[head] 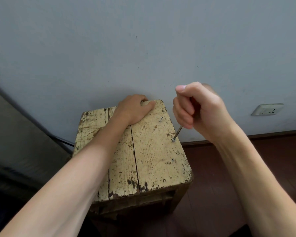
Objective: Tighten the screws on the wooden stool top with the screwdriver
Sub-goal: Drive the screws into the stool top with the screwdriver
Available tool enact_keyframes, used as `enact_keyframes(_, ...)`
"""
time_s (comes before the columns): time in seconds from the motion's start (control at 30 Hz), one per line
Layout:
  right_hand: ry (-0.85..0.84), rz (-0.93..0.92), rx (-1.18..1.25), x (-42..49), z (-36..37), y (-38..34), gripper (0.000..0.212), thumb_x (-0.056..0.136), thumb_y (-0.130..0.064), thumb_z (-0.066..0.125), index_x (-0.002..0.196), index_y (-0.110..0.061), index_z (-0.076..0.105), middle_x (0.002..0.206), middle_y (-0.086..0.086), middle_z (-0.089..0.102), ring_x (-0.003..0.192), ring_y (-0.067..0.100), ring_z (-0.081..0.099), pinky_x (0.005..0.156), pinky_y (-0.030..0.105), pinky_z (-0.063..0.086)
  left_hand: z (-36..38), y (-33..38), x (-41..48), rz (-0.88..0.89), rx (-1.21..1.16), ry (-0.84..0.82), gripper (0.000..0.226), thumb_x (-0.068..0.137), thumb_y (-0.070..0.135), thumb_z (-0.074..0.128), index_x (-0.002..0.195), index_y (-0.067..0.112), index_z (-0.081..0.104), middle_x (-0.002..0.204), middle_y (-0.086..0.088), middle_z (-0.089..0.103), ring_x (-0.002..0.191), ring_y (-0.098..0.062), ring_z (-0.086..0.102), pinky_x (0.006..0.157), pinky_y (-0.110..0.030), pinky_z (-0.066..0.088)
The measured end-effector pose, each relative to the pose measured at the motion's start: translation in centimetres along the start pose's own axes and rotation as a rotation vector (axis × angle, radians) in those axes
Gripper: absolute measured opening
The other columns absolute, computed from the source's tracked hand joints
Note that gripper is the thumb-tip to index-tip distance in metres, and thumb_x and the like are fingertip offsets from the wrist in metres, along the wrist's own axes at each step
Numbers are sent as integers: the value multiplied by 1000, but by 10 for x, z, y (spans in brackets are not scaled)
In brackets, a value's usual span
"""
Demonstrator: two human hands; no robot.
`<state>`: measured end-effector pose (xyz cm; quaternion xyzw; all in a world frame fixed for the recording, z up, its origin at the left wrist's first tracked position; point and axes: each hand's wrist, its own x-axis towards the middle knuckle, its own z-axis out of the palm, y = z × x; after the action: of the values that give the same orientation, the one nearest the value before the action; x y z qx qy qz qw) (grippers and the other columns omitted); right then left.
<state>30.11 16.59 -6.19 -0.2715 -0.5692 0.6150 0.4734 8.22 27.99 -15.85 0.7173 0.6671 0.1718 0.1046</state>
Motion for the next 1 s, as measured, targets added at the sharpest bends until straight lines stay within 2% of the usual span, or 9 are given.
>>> enact_keyframes(0.07,25,8,16,1,4,1,48,89,-21,48,46,-21,27,39,-1,28,37,14,20,42,18,24,0,0,-1,-5,-1,-1,57,85,79,40,110,36,69,108,11,70,99,-20,63,78,-35,42)
enact_keyframes(0.2,162,2,51,3,11,4,46,85,-22,51,44,-24,30,44,-4,21,41,14,14,44,21,13,-1,2,-1,-4,3,-3,58,86,78,41,111,35,69,109,11,71,101,-20,63,78,-35,41)
enact_keyframes(0.4,592,-125,151,0,27,12,43,87,-25,50,58,-26,19,50,-7,16,42,13,12,43,17,15,-2,2,-3,-1,-6,-17,62,88,78,40,119,33,69,119,9,70,108,-20,63,89,-39,48)
enact_keyframes(0.47,562,-112,147,-2,25,13,43,89,-30,50,60,-23,20,50,-5,17,44,14,12,43,20,14,-3,3,-3,-1,-6,-20,62,88,78,41,120,33,69,120,8,70,109,-20,63,91,-40,50)
enact_keyframes(0.63,26,-21,126,0,3,5,34,89,-24,41,56,-21,48,45,0,35,40,12,23,43,21,21,-3,4,-3,6,8,-14,61,89,77,41,119,33,69,121,7,70,109,-22,63,90,-40,50)
enact_keyframes(0.7,-76,-37,61,0,-1,3,41,91,-22,37,53,-22,53,44,4,42,41,16,31,46,25,29,-3,4,-4,1,3,-16,61,87,78,41,119,33,68,120,8,70,110,-21,63,91,-40,50)
enact_keyframes(0.8,-77,-42,33,-1,-3,3,48,93,-20,38,46,-22,49,40,2,43,39,17,35,47,24,33,-4,4,-4,-10,-5,-16,61,87,79,41,119,34,68,121,8,70,111,-22,63,93,-41,50)
enact_keyframes(0.9,9,9,129,1,-3,3,46,90,-22,41,44,-24,36,38,-4,28,36,12,21,41,21,18,-3,4,-4,-7,1,-19,60,89,77,43,120,33,68,121,8,70,110,-21,63,91,-40,50)
enact_keyframes(1.0,166,8,129,6,5,4,42,86,-23,43,47,-24,27,42,-5,21,39,11,14,42,20,14,-4,3,-4,1,-3,-16,61,89,77,42,120,32,69,120,8,70,109,-20,63,91,-40,50)
